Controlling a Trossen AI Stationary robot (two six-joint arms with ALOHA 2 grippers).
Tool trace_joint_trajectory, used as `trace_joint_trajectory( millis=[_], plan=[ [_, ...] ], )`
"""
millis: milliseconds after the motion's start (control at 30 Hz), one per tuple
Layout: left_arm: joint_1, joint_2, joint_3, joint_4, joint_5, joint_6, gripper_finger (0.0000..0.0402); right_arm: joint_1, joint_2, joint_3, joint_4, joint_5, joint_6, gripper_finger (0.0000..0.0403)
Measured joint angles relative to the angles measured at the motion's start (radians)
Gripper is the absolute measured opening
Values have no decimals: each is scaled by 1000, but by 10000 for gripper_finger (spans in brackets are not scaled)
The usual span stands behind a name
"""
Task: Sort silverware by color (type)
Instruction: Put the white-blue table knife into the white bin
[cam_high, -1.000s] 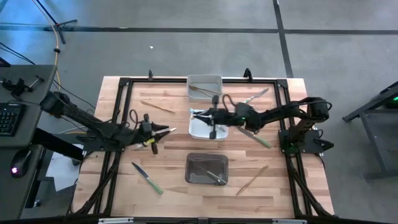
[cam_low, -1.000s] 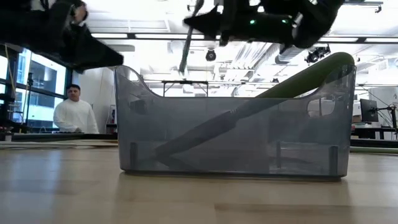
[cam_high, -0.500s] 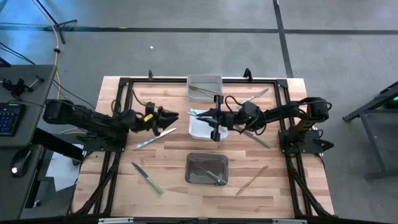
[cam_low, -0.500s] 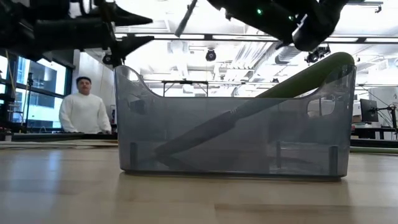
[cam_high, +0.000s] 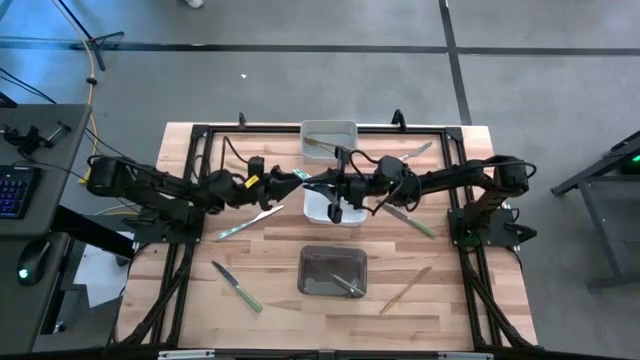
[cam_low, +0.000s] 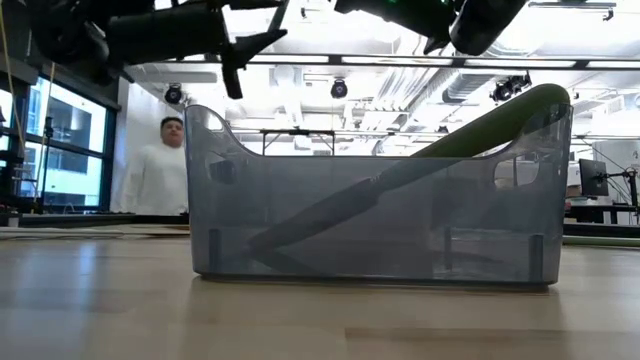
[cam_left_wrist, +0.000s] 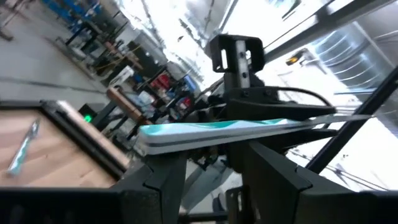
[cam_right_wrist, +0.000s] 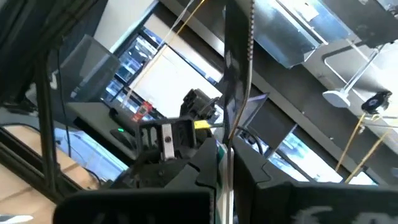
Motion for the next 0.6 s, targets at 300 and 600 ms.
trace_joint_trajectory(
  millis=[300, 600],
  plan=[
    [6, 56, 4, 145, -27, -2, 155, 0, -2, 0, -31, 13, -27, 0],
    [26, 61, 4, 154, -77, -35, 155, -2, -3, 1, -70, 23, -49, 0]
  ],
)
